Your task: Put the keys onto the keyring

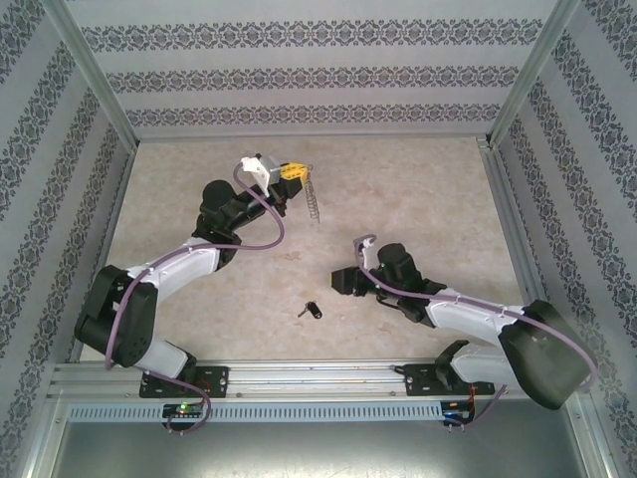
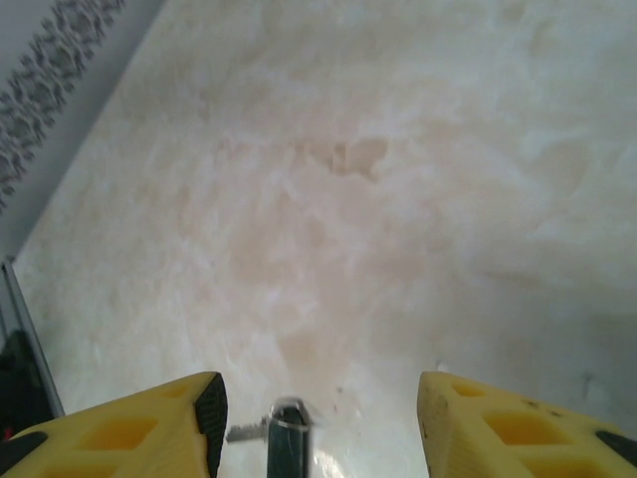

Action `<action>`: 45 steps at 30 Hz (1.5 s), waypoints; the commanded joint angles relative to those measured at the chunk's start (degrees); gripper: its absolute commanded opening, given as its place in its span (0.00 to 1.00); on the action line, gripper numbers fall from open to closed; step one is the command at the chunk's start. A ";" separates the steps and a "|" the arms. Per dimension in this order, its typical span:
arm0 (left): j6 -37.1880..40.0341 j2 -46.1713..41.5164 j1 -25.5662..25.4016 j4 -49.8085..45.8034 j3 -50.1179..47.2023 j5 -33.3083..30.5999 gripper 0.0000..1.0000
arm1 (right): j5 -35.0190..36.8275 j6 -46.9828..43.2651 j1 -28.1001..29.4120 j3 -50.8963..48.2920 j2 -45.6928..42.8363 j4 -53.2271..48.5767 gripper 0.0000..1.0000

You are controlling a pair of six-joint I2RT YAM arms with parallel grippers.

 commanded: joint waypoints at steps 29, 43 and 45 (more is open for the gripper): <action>1.35 -9.81 -0.44 1.35 -6.50 -9.28 0.00 | 21.91 14.09 17.26 11.16 13.24 -16.28 0.47; 2.71 -11.05 -0.36 1.71 -7.96 -10.11 0.00 | 18.50 1.03 18.10 14.96 14.86 -16.19 0.46; 2.91 -11.30 -0.27 1.46 -8.14 -10.01 0.00 | 16.93 -6.05 18.06 14.53 14.32 -15.89 0.47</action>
